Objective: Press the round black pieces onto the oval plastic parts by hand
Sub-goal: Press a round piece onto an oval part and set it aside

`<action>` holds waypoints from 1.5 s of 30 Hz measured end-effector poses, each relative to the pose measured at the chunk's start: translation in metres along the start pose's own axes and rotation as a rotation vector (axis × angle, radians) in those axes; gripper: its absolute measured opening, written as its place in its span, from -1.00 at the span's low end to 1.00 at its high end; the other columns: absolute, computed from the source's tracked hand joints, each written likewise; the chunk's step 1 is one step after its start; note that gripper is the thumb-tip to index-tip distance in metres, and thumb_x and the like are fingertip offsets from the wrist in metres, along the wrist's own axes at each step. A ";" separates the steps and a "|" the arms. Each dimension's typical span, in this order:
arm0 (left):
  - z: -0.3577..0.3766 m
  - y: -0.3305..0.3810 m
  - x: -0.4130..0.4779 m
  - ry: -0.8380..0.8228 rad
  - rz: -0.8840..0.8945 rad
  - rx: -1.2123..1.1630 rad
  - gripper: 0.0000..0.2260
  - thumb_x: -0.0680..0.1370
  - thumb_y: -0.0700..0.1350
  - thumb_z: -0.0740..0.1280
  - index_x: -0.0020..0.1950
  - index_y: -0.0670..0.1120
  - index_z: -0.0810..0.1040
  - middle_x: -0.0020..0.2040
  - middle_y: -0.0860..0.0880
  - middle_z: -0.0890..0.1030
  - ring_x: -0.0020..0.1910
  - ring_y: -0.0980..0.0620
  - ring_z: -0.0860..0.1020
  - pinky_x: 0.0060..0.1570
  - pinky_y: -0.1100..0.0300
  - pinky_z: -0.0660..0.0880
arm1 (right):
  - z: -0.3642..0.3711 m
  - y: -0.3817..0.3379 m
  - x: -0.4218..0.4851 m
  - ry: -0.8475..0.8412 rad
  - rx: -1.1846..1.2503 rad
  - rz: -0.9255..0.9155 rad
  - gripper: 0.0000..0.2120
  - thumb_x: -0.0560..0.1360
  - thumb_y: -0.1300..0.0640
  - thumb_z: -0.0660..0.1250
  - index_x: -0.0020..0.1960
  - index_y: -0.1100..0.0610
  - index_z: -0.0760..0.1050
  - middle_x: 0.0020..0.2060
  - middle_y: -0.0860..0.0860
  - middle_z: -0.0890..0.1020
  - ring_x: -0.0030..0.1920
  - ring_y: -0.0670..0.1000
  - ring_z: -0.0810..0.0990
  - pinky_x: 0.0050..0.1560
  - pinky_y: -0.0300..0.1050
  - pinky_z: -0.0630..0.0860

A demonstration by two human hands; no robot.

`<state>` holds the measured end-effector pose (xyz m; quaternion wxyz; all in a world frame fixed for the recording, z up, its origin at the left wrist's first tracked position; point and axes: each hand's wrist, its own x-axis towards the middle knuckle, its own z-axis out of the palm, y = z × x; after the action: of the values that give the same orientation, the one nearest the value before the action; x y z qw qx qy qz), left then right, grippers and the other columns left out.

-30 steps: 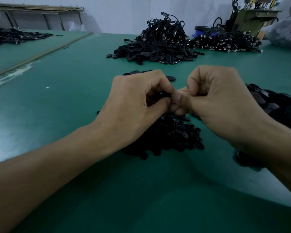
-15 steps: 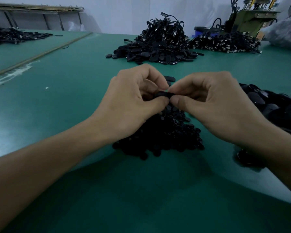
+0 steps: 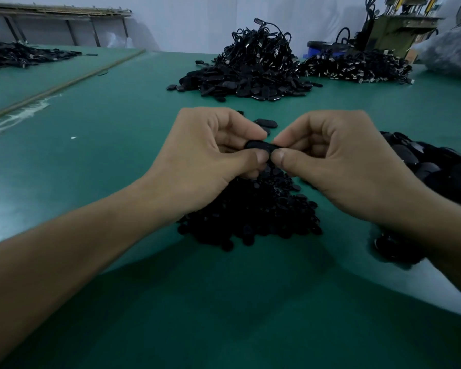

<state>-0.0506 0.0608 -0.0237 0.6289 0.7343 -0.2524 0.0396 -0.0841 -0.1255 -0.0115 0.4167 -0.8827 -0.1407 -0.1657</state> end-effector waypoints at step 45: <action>-0.033 -0.052 0.089 0.365 -0.105 0.489 -0.91 0.54 -0.14 0.46 -0.14 0.03 0.63 -0.15 0.06 0.65 -0.16 0.21 0.56 -0.08 0.39 0.47 | -0.038 0.022 0.010 0.015 -0.726 0.138 -0.76 0.63 0.13 0.23 0.04 0.09 0.69 -0.08 0.07 0.71 -0.12 0.08 0.63 0.03 -0.06 0.60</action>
<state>0.0578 0.0674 -0.0307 0.4696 0.8567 -0.0800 0.1979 -0.0731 -0.1672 0.0003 0.0877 -0.9792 -0.0101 -0.1827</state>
